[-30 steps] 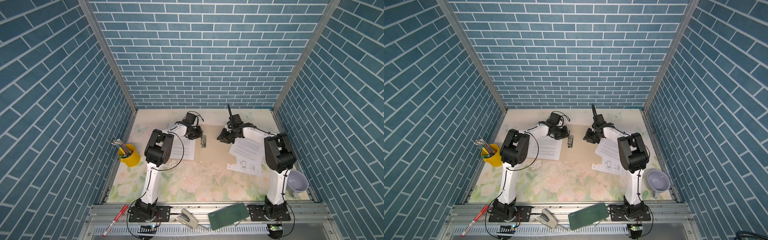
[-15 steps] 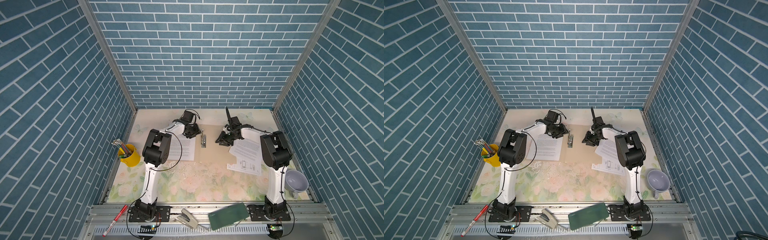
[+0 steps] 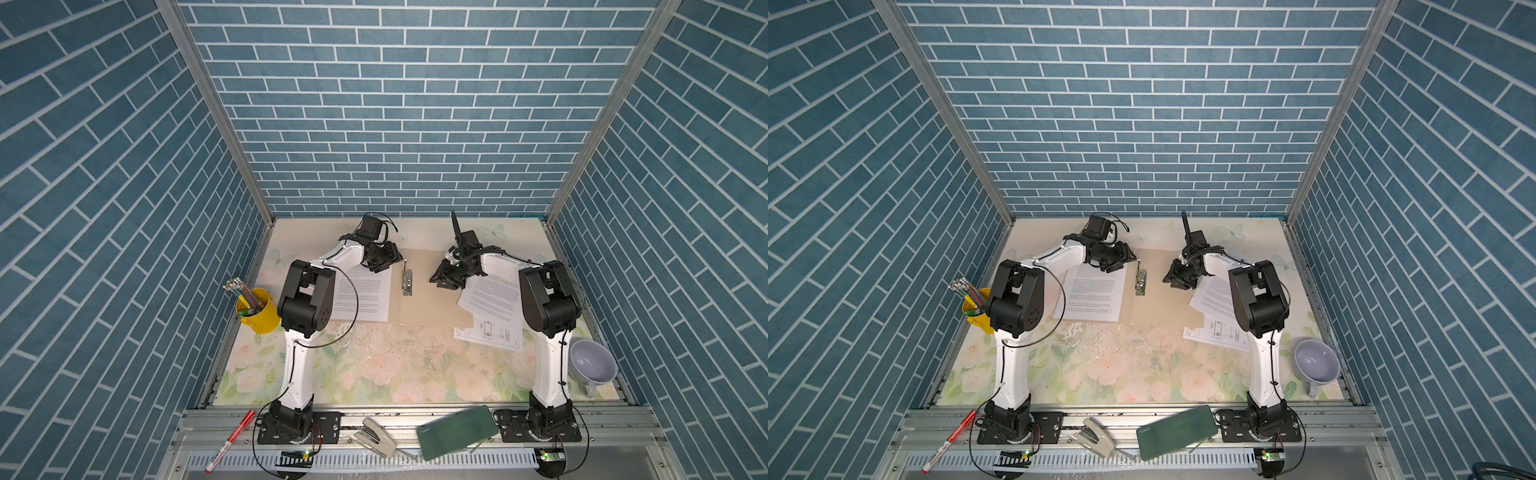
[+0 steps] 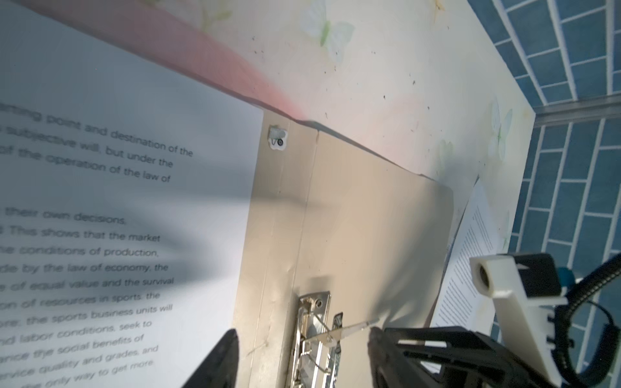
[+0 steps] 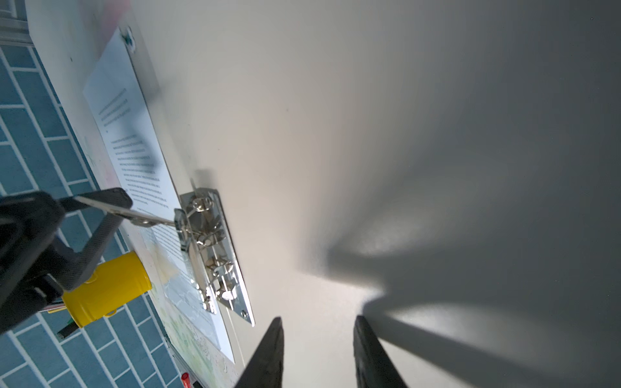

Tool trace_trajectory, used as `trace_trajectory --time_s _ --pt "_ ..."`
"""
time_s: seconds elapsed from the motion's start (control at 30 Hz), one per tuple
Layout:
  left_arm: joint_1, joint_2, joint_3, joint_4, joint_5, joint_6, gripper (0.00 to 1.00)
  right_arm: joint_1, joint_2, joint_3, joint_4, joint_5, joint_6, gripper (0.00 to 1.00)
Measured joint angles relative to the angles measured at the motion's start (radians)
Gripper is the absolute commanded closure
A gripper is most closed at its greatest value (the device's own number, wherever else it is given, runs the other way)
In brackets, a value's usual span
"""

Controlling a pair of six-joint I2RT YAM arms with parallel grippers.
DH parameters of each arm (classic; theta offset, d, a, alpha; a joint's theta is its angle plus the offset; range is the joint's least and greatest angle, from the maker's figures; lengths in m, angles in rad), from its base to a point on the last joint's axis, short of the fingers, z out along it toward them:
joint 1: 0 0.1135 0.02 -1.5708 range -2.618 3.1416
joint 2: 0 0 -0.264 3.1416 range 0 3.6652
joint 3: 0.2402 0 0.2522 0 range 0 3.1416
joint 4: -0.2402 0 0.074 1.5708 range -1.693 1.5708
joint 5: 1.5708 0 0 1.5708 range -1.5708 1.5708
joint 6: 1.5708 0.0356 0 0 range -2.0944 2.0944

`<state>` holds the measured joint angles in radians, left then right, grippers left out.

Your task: Put the files into the folder

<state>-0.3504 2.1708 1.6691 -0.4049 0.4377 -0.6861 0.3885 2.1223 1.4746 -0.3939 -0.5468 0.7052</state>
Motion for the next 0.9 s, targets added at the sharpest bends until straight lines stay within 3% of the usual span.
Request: trace_trajectory --time_s 0.3,0.57,0.7,0.9 --pt "0.008 -0.050 -0.022 -0.031 0.021 0.123 0.00 -0.001 -0.017 -0.003 0.043 0.098 0.082 0.52" --pt "0.006 -0.075 -0.023 -0.050 0.036 0.196 0.00 -0.002 -0.209 -0.122 0.069 0.241 0.131 0.28" --pt "-0.005 -0.095 -0.023 -0.074 0.033 0.228 0.00 -0.004 -0.294 -0.186 0.070 0.319 0.143 0.05" --pt "-0.055 -0.142 -0.023 -0.090 -0.007 0.237 0.00 -0.029 -0.390 -0.277 0.068 0.386 0.144 0.02"
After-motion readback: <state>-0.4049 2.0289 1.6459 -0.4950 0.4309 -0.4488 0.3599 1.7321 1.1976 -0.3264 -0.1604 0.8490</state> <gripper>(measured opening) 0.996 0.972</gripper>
